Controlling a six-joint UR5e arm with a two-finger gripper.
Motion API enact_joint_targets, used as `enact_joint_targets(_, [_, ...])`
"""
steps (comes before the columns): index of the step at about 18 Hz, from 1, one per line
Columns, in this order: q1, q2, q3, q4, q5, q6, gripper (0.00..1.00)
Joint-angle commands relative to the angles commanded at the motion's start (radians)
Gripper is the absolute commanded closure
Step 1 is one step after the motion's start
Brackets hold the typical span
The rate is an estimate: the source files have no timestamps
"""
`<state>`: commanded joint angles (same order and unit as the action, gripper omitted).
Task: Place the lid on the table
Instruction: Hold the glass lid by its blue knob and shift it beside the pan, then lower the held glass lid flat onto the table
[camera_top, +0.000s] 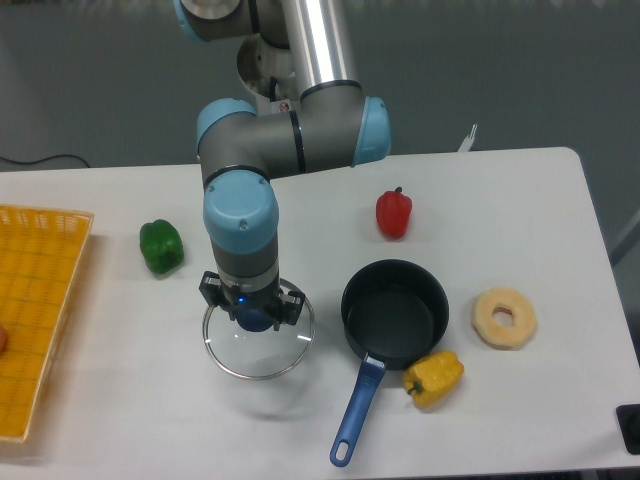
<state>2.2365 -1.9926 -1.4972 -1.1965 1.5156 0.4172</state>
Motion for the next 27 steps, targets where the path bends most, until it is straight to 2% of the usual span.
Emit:
enact_joint_targets(5, [-0.006, -0.009, 0.0, 0.005, 0.006, -0.005, 0.46])
enact_joint_targets(12, [-0.035, -0.017, 0.0, 0.008, 0.071, 0.0, 0.46])
enact_joint_targets(16, [-0.046, -0.025, -0.002, 0.026, 0.075, -0.003, 0.45])
enact_joint_targets(21, [-0.084, -0.063, -0.003, 0.055, 0.13, -0.011, 0.45])
enact_joint_targets(24, [-0.089, -0.084, -0.021, 0.083, 0.127, -0.014, 0.45])
enact_joint_targets(27, [-0.095, -0.101, -0.025, 0.084, 0.121, -0.012, 0.45])
